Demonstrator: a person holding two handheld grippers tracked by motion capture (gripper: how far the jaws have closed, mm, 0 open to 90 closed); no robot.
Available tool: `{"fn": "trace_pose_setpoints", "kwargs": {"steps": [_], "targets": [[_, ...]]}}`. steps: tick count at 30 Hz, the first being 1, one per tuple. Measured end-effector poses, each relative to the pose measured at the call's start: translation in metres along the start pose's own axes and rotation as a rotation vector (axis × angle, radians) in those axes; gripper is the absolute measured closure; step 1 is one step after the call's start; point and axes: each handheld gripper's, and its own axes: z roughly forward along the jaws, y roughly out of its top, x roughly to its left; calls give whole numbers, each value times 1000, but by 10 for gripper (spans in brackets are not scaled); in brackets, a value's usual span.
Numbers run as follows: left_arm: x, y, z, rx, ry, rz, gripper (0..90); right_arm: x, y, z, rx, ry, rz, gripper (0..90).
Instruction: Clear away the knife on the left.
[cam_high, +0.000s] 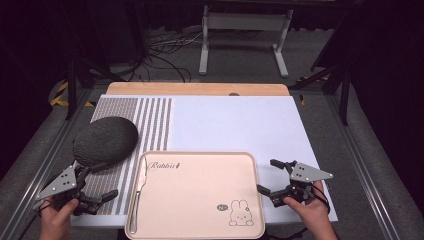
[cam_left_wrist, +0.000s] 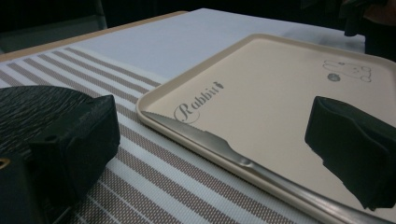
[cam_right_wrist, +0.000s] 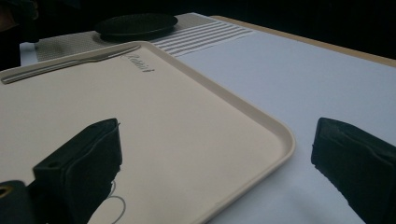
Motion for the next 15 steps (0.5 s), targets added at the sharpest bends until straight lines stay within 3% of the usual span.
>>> {"fn": "trace_pose_setpoints", "kwargs": {"steps": [3, 15], "targets": [[0, -3, 0, 28, 14, 21, 44, -1, -2, -1, -3, -3, 1, 28], [0, -4, 2, 27, 24, -3, 43, -2, -3, -3, -14, -11, 10, 28]]}}
